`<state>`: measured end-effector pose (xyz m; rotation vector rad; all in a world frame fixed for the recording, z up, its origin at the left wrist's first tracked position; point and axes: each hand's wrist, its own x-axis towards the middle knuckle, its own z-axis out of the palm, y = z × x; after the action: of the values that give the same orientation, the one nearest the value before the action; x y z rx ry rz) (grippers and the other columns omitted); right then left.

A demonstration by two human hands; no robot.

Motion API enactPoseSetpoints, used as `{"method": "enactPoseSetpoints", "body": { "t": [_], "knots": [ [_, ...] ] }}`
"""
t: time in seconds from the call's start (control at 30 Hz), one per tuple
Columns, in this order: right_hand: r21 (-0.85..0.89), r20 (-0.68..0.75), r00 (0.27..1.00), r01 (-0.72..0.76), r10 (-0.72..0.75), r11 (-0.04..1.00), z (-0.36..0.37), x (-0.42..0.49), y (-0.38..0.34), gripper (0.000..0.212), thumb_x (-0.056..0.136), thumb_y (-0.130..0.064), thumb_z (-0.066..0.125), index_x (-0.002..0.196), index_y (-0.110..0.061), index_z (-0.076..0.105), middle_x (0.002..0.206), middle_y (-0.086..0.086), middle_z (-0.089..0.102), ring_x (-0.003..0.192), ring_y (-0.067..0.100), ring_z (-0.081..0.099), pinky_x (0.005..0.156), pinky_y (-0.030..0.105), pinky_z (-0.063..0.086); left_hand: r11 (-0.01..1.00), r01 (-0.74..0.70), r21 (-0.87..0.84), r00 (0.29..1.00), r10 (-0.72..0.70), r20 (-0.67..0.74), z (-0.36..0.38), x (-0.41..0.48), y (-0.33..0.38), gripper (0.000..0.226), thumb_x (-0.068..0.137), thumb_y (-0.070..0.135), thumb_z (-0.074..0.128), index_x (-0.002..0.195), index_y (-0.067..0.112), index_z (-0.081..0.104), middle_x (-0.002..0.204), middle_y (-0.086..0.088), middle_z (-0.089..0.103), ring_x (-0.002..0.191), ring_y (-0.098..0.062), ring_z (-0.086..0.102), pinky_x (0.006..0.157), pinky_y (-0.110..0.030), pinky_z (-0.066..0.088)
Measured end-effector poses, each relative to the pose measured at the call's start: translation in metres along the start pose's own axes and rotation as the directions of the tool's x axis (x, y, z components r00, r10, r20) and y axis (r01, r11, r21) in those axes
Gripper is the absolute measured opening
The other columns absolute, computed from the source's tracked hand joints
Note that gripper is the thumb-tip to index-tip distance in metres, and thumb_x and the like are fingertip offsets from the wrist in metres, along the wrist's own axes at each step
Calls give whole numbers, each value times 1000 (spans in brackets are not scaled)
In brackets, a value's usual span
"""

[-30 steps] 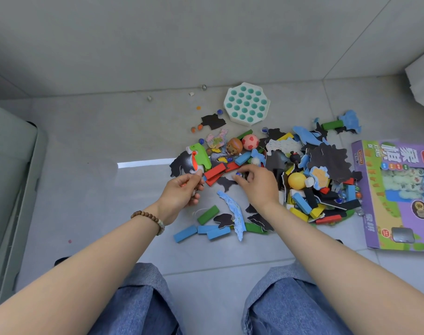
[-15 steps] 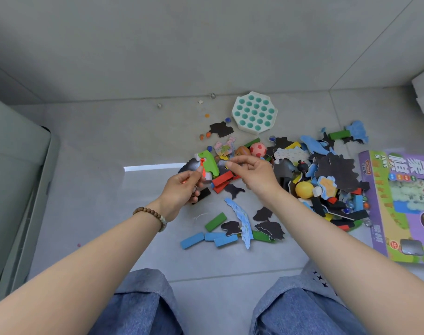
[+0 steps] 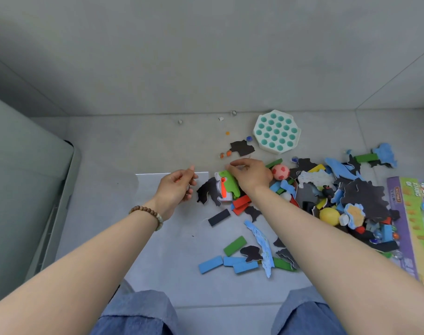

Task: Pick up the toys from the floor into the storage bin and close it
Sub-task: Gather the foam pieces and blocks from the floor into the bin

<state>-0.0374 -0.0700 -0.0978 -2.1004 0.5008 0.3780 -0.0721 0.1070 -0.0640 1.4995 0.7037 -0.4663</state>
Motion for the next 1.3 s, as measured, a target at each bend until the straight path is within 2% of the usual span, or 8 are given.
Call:
{"method": "enactPoseSetpoints", "body": {
  "t": [0.1, 0.4, 0.5, 0.6, 0.67, 0.8, 0.9, 1.3],
  "knots": [
    [3, -6, 1000, -7, 7, 1000, 1, 3, -1, 21, 82, -34, 68, 98, -21, 71, 86, -4, 63, 81, 10, 58, 72, 20, 43, 1000, 5, -14, 1000, -5, 18, 5, 2, 0, 29, 94, 34, 54, 76, 12, 58, 67, 2, 49, 52, -10, 41, 44, -14, 41],
    [-154, 2, 995, 97, -98, 983, 3, 4, -1, 18, 82, -36, 69, 92, -21, 69, 77, -9, 59, 75, 7, 54, 69, 24, 45, 1000, -11, -27, 1000, 12, 26, 7, 18, 6, 30, 94, 35, 53, 74, 12, 58, 67, 1, 49, 49, -9, 41, 44, -15, 40],
    [250, 37, 999, -32, 24, 968, -2, 4, -15, 14, 86, -33, 66, 83, -20, 65, 66, -7, 53, 59, 6, 48, 54, 18, 42, 999, -12, -37, 1000, 13, 28, 9, 21, 8, 31, 94, 35, 54, 74, 12, 58, 67, 1, 49, 50, -9, 41, 43, -16, 40],
    [691, 344, 934, -320, 94, 648, -17, 5, -30, 26, 93, -25, 48, 69, -16, 52, 57, -4, 42, 48, 9, 34, 39, 18, 24, 999, -12, -32, 999, 13, 36, 10, 24, 11, 31, 94, 35, 53, 75, 12, 58, 66, 1, 50, 51, -10, 42, 44, -15, 40],
    [756, 428, 902, -393, 58, 524, -24, 10, -35, 28, 91, -22, 40, 65, -12, 47, 59, 0, 47, 50, 11, 38, 37, 18, 23, 999, -10, -39, 999, 11, 38, 11, 27, 14, 31, 94, 35, 53, 75, 12, 58, 66, 1, 50, 52, -10, 42, 44, -15, 42],
    [558, 317, 948, -221, 41, 800, -24, 24, -43, 37, 93, -34, 53, 63, -14, 46, 46, -5, 43, 40, 7, 34, 37, 17, 24, 998, 10, -68, 999, -8, 32, 14, 32, 18, 32, 94, 36, 53, 73, 11, 58, 64, 1, 50, 51, -10, 43, 45, -15, 43],
    [399, 180, 977, 36, -117, 916, -16, 31, -36, 23, 87, -22, 66, 70, -9, 57, 45, -13, 50, 40, 1, 36, 41, 12, 32, 997, 23, -73, 999, -21, 30, 15, 34, 17, 32, 93, 36, 54, 72, 12, 57, 65, 0, 50, 52, -11, 43, 45, -15, 42],
    [-80, 270, 928, 288, -257, 954, -8, 53, -22, 24, 72, -25, 79, 91, -17, 68, 55, -12, 37, 51, 4, 38, 59, 19, 35, 997, 36, -73, 999, -34, 23, 10, 40, 17, 32, 93, 36, 53, 73, 12, 57, 66, 0, 48, 52, -11, 42, 47, -16, 43]
  ]
}}
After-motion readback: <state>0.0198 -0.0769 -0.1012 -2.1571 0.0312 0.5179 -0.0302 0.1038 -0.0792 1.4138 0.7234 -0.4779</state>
